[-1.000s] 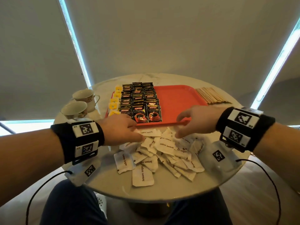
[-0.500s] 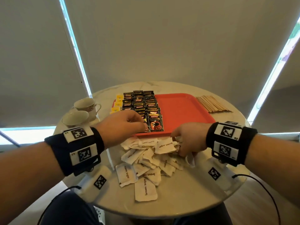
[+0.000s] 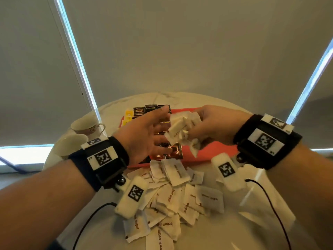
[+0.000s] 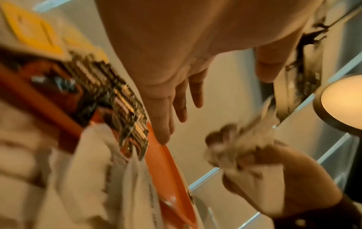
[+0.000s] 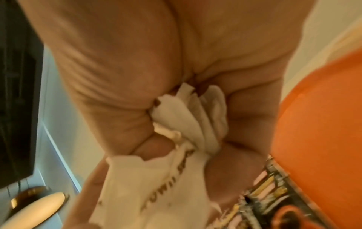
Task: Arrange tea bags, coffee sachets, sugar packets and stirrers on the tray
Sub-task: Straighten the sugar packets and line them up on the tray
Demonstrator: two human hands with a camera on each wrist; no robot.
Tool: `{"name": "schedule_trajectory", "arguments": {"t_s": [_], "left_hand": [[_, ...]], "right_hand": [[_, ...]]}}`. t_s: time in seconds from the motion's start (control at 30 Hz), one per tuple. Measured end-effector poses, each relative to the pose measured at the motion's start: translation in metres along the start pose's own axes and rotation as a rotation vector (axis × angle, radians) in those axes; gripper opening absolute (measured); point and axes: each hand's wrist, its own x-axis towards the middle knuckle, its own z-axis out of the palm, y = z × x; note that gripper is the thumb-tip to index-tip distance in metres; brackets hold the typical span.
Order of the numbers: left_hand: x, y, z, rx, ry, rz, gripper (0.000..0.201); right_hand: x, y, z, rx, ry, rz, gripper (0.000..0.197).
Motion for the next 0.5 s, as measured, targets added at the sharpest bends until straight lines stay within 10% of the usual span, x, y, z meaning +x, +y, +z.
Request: {"name": "schedule_trajectory", "arguments": {"t_s": [0.13,0.5], "left_hand": [[0.023,-0.005,0.002,-0.197,-0.195,-0.118,0.079],[0.074,0.003,-0.034,-0.37,0.177,-0.157,0.031]], "right_hand": [[0.038,-0.007,0.018,0.112,0.045,-0.114,0.021],[0.115,-0.007,0.033,-0.046,0.126,-0.285,0.035]]}}
